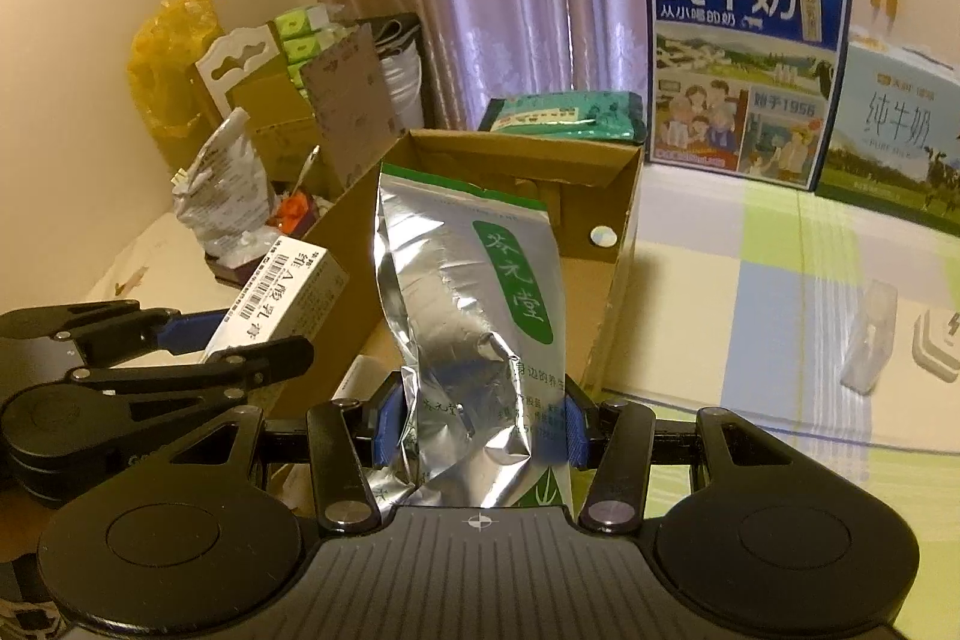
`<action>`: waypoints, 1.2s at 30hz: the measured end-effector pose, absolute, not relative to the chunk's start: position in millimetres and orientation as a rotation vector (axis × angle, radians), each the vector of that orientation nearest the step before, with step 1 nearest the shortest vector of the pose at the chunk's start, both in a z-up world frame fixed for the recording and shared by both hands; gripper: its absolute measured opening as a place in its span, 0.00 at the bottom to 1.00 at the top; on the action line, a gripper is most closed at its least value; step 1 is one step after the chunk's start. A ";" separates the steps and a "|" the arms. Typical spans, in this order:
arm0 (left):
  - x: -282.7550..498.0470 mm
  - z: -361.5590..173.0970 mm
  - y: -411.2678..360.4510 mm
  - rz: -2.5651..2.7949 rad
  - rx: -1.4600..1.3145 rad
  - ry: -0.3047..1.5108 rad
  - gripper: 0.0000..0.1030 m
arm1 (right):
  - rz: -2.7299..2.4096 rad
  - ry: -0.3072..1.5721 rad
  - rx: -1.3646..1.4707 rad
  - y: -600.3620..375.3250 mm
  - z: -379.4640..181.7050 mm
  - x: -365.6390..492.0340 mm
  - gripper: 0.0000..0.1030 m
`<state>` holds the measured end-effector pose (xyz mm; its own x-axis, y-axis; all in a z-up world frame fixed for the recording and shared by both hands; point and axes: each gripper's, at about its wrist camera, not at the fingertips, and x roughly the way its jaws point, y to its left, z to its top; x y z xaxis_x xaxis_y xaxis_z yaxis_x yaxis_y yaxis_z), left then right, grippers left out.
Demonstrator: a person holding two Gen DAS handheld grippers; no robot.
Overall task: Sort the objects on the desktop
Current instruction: 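Open left gripper to drop the cream box while right gripper releases the foil bag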
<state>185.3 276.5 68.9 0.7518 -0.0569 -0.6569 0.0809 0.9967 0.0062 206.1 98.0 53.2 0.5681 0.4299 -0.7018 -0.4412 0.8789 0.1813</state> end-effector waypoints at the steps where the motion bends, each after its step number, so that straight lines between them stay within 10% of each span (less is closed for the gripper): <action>1: 186.6 68.1 276.4 -0.076 0.036 0.718 0.32 | 0.510 0.823 -0.013 98.1 52.5 207.5 0.47; 36: 235.4 51.7 296.7 -0.083 0.026 0.714 0.43 | 0.484 0.837 0.055 118.3 44.3 249.8 0.47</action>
<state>235.4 296.7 51.7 0.7527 -0.0673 -0.6550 0.0850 0.9964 -0.0048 249.8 118.3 44.3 0.5684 0.4332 -0.6995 -0.3903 0.8904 0.2343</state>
